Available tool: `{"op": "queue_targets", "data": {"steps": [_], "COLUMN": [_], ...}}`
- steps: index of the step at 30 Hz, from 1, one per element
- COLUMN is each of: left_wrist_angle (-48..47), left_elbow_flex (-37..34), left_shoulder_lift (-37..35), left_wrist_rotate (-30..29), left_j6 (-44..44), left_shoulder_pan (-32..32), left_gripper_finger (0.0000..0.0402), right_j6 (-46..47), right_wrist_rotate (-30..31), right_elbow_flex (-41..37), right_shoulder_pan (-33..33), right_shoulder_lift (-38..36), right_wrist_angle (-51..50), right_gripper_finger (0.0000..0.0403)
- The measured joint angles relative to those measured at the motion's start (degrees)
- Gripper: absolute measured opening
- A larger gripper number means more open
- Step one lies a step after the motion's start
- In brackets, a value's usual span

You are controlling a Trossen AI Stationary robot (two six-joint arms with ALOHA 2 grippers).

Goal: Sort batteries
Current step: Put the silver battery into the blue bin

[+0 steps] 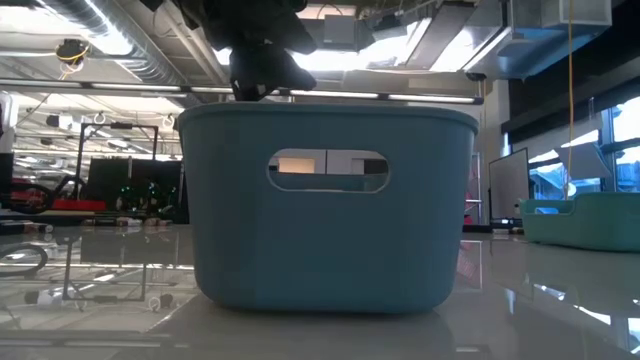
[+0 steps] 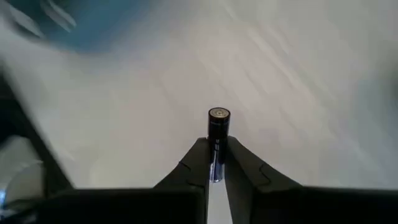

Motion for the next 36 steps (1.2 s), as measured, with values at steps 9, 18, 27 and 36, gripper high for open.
{"op": "queue_targets", "data": {"steps": [9,18,27,36], "left_wrist_angle": [-5.1,-22.5,-24.9,-27.7], "left_elbow_flex": [0.0,0.0,0.0,0.0], "left_shoulder_lift": [-0.7,-7.0,-8.6,-8.6], "left_wrist_rotate": [-1.0,-15.2,-18.6,-18.6], "left_j6": [0.1,-5.8,-9.3,-12.2], "left_shoulder_pan": [-2.6,-6.8,-8.7,-9.0], "left_gripper_finger": [0.0159,0.0159,0.0159,0.0159], "right_j6": [-36.1,-50.6,-52.6,-52.7], "right_wrist_rotate": [-6.7,-24.9,-34.4,-35.3], "right_elbow_flex": [-0.1,0.9,5.0,5.0], "right_shoulder_pan": [-15.4,-25.7,-28.1,-28.2], "right_shoulder_lift": [3.6,15.1,22.9,22.9], "right_wrist_angle": [30.3,48.8,49.0,48.5], "right_gripper_finger": [0.0028,0.0028,0.0033,0.0051]}}
